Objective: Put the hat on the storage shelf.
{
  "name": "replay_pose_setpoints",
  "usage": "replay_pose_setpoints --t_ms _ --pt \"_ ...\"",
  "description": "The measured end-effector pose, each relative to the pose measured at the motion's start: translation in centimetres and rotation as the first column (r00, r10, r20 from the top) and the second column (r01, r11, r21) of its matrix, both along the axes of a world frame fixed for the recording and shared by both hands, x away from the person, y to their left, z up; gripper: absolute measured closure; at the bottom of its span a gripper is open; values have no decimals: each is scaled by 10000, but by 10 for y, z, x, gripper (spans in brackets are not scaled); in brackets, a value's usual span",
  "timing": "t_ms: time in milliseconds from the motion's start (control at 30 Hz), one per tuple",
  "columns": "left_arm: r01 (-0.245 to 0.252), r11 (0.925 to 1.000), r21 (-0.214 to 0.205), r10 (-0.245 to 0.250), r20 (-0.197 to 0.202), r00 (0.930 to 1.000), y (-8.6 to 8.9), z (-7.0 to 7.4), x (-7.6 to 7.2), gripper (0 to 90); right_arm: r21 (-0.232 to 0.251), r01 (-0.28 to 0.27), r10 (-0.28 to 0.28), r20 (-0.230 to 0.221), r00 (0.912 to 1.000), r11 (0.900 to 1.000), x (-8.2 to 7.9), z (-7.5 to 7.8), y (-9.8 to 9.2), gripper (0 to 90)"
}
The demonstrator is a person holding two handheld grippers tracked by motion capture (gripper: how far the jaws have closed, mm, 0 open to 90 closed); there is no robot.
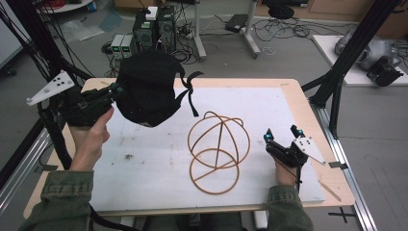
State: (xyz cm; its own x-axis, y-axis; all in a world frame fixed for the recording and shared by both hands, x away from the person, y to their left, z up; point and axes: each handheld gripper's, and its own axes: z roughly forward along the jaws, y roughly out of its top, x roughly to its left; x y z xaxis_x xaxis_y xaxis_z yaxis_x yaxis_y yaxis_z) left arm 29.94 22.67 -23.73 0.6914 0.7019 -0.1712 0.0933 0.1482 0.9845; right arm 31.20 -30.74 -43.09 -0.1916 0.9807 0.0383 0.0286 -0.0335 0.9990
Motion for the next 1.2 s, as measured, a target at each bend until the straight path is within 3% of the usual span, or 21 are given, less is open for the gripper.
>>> replay_pose_setpoints --t_ms 67,233,433,467,500,533,600,633,667,700,800,933,967,1000,1033,1067,1200 --pt "372 9990 -254 -369 102 9993 -5 6 -2 874 21 0 0 -7 10000 10000 0 0 0 88" --pt "735 9966 -379 -729 153 9972 -10 13 -4 874 47 -23 23 -10 10000 10000 0 0 0 88" --pt "1553 9850 -755 -1535 286 9877 -18 13 -2 874 68 -16 16 44 10000 10000 0 0 0 88" --pt "1992 9756 -922 -1961 414 9797 -22 12 -1 874 50 5 -5 50 10000 10000 0 0 -1 88" --pt "1992 9756 -922 -1961 414 9797 -22 12 -1 874 39 4 -4 56 10000 10000 0 0 -1 88" --pt "2391 9650 -1080 -2352 481 9708 -25 11 1 874 52 -14 14 45 10000 10000 0 0 0 88" --pt "2770 9530 -1227 -2725 521 9607 -29 9 2 874 60 -22 22 48 10000 10000 0 0 0 88" --pt "2910 9484 -1260 -2864 534 9566 -31 8 3 874 72 -42 42 3 10000 10000 -1 0 0 88" --pt "2910 9484 -1260 -2864 534 9566 -31 8 3 874 54 -45 45 9 10000 10000 0 0 0 88" --pt "3175 9385 -1353 -3128 557 9482 -35 6 4 874 68 -43 43 12 10000 10000 -1 0 0 88" --pt "3492 9262 -1423 -3444 576 9370 -42 3 4 874 41 -22 21 49 10000 10000 0 0 0 88" --pt "4002 9035 -1533 -3967 543 9164 -54 -2 6 873 57 -48 48 35 10000 10000 0 0 0 88" --pt "4002 9035 -1533 -3967 543 9164 -54 -2 6 874 37 -40 40 71 10000 10000 0 0 0 88" --pt "4187 8952 -1526 -4162 500 9079 -61 -4 6 874 4 -42 42 65 10000 10000 0 0 -1 88" --pt "4187 8952 -1526 -4162 500 9079 -61 -4 6 874 26 -5 5 69 10000 10000 0 0 -1 88" --pt "4438 8834 -1501 -4418 487 8958 -68 -5 7 873 28 -5 5 60 10000 10000 0 0 -1 88" --pt "4794 8627 -1607 -4790 439 8767 -83 -9 9 873 14 -11 10 91 10000 10000 0 1 -1 88"
